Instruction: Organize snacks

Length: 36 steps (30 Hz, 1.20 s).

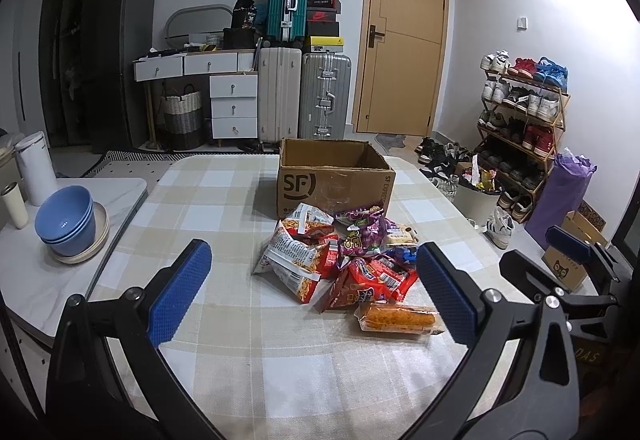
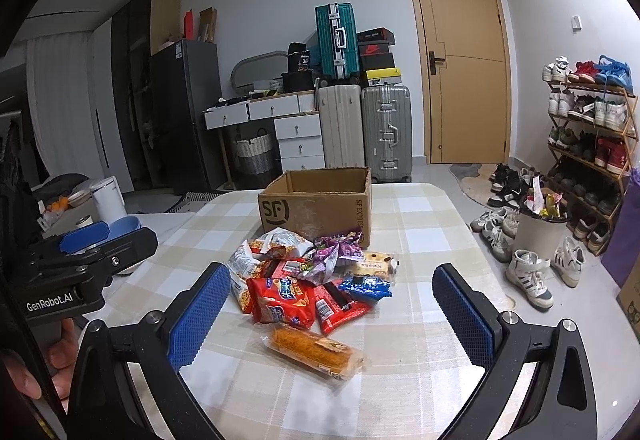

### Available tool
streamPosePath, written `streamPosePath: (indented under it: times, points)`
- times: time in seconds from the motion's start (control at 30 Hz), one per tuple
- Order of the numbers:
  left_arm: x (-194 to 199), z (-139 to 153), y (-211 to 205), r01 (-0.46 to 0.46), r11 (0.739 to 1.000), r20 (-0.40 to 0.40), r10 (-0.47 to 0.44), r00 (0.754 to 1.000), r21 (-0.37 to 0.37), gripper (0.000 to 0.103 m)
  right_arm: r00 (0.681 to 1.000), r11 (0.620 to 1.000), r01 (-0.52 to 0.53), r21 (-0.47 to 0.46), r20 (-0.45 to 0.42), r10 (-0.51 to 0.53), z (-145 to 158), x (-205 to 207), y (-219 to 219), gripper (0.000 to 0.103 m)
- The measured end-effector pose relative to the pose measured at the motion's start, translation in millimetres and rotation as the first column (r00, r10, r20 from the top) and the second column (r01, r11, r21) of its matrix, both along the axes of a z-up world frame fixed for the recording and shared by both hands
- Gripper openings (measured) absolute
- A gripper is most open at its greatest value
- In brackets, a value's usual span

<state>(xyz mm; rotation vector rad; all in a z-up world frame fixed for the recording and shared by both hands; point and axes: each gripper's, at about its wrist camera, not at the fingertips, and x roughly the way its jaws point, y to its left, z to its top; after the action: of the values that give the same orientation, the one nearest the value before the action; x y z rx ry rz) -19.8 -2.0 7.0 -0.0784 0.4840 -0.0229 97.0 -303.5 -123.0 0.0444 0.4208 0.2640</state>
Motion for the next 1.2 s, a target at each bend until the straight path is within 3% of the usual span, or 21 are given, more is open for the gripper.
streamPosePath:
  times: [0.43,0.67,0.77,0.93,1.2]
  points:
    - [6,-11,5,-0.001,1.0,-0.018,0.001,1.0,-0.005,0.102,0.999,1.0,-0.028,0.013,-0.016,0.028,-9,7,1,0.103]
    - [23,-28,11,0.037,0.999,-0.03,-0.038,0.999,-0.033,0.1,0.991,0.994,-0.095,0.045,-0.088,0.098,-30,25,-2,0.103]
    - [35,-40,16,0.041,0.998,-0.054,-0.043,0.998,-0.048,0.1,0.972,0.986,-0.154,0.06,-0.172,0.162,-52,45,2,0.103]
    - [61,-67,28,0.026,0.997,-0.125,-0.035,0.992,-0.071,0.1,0.928,0.97,-0.243,-0.011,-0.292,0.23,-91,78,23,0.103]
    - [101,-115,47,-0.015,0.995,-0.226,-0.008,0.974,-0.1,0.1,0.874,0.942,-0.33,-0.061,-0.398,0.28,-131,107,41,0.103]
